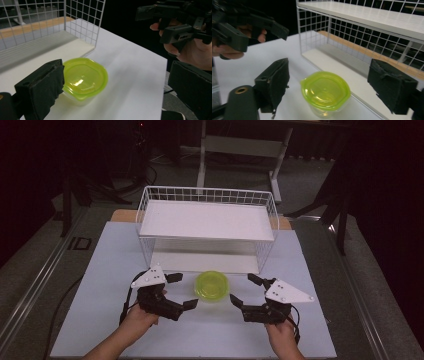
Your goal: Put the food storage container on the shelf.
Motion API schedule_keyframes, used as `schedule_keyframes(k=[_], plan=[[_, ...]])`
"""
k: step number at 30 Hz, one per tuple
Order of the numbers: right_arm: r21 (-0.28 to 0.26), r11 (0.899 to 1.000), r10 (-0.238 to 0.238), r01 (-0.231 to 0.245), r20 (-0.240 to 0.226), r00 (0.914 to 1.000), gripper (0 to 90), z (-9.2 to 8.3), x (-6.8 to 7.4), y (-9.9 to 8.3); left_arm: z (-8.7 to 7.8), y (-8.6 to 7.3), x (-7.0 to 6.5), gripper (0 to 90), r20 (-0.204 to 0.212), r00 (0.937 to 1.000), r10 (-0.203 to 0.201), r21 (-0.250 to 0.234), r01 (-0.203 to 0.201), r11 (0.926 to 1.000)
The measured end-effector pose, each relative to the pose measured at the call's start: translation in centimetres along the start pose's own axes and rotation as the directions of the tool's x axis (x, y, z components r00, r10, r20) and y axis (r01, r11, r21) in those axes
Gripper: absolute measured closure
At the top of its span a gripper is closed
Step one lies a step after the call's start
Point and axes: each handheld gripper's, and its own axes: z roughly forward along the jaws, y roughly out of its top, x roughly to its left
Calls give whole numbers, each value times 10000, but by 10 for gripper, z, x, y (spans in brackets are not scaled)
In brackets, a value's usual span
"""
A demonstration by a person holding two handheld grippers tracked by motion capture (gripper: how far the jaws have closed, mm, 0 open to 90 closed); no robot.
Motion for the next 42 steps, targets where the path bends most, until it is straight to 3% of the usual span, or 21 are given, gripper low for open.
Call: schedule_keyframes(k=[2, 3, 7, 11, 13, 15, 18, 19, 20, 23, 28, 29, 30, 31, 34, 37, 42], plan=[[-160, 9998, 131, -133, -96, 9999, 206, 4, -3, 1, 3, 1, 3, 14, -27, 9999, -119, -33, 119, 9999], [-87, 9998, 167, -167, 96, 9998, 206, 7, -4, 2, 4, 2, 4, 15, -36, 9999, -113, 24, 113, 9999], [304, 9980, 558, -558, 7, 9984, 231, 20, -13, 0, 11, 3, 12, 14, -110, 9996, -272, 172, 274, 9995], [842, 9964, 139, -137, -20, 9999, 234, 28, -15, -5, 16, 2, 17, 14, -160, 9993, -346, 283, 350, 9990], [1188, 9923, -383, 362, 155, 9991, 236, 32, -15, -10, 22, 0, 21, 15, -266, 9992, -297, 413, 307, 9987], [1060, 9928, -562, 562, -30, 9984, 238, 33, -14, -13, 27, -2, 24, 15, -301, 9986, -433, 480, 447, 9978], [1039, 9917, -796, 764, 270, 9965, 232, 36, -12, -17, 31, -4, 28, 15, -286, 9978, -603, 487, 616, 9969], [1068, 9918, -743, 706, 316, 9967, 194, 38, -12, -18, 35, -6, 30, 15, -417, 9971, -632, 626, 657, 9959], [1308, 9909, -350, 309, 295, 9989, 177, 43, -13, -22, 37, -7, 32, 15, -347, 9969, -710, 664, 732, 9951], [1779, 9839, 80, -164, 477, 9988, 174, 53, -15, -29, 44, -8, 35, 46, -534, 9950, -845, 888, 890, 9921], [2034, 9711, 1194, -1250, 393, 9921, 112, 69, -21, -37, 56, -14, 42, 76, -792, 9890, -1247, 1423, 1350, 9806], [2034, 9711, 1194, -1250, 393, 9921, 112, 69, -21, -37, 56, -14, 42, 79, -792, 9890, -1247, 1423, 1350, 9806], [2087, 9690, 1276, -1323, 358, 9912, 112, 72, -22, -38, 59, -18, 46, 79, -875, 9836, -1575, 1477, 1692, 9744], [2116, 9653, 1445, -1530, 551, 9880, 112, 76, -23, -38, 60, -20, 49, 151, -949, 9796, -1770, 1463, 1896, 9709], [2292, 9584, 1622, -1702, 535, 9853, 132, 81, -26, -39, 65, -27, 56, 164, -1099, 9742, -1973, 1738, 2143, 9612], [2508, 9501, 1781, -1858, 533, 9826, 141, 86, -30, -41, 70, -34, 59, 213, -1344, 9645, -2275, 1989, 2512, 9473], [2719, 9400, 2015, -2063, 457, 9784, 187, 91, -34, -46, 76, -38, 61, 316, -1583, 9540, -2544, 2124, 2846, 9348]])
